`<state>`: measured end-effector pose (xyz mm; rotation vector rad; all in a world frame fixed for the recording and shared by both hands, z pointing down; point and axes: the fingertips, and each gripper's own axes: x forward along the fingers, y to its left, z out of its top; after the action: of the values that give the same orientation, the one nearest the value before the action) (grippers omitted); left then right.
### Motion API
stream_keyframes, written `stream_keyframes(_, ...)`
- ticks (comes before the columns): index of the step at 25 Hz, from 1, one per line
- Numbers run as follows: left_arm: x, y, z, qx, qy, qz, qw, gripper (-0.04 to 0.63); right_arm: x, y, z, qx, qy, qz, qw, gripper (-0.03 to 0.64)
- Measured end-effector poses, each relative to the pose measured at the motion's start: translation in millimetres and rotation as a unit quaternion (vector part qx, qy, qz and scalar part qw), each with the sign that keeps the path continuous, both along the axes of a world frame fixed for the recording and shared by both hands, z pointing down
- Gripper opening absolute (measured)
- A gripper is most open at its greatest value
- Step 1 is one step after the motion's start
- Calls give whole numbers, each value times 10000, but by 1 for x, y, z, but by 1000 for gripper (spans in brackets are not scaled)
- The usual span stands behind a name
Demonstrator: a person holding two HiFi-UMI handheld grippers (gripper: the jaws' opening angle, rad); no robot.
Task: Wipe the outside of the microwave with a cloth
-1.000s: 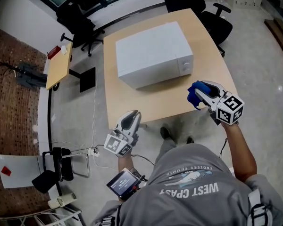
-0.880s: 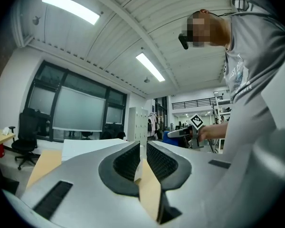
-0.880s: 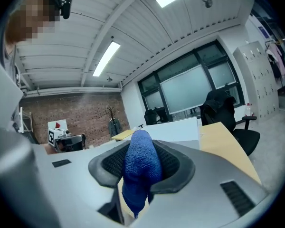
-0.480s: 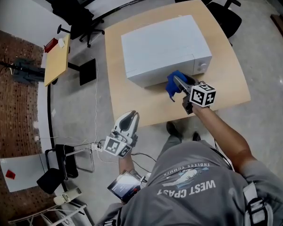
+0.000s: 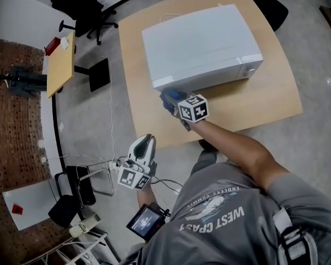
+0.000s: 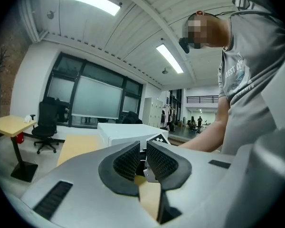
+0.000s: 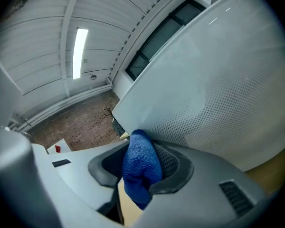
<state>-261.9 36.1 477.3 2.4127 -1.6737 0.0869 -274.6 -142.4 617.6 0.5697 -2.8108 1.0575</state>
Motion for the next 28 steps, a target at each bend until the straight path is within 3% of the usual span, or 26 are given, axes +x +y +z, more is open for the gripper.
stream_keyframes(3,-1,-4,5,-24,34,65,10000,60,18,-9,7,-123,-1,257,9996,130)
stream_keyframes(6,4,-9,8,-21,72,158,9998,60,58,-27,7,-536,-180,716,9958,130)
stream_keyframes(12,25,-24,9,-1,123,428,9990,58,149,-67,-3,-1284,-770,1792,9724,130)
stream_keyframes(22,54,-38,3,56,126,738,9972,58,297,-121,-10,-1312,-939,3376,9274,129)
stream_keyframes(28,68,-45,0,81,133,851,9962,60,323,-127,-7,-1444,-1000,3478,9210,130)
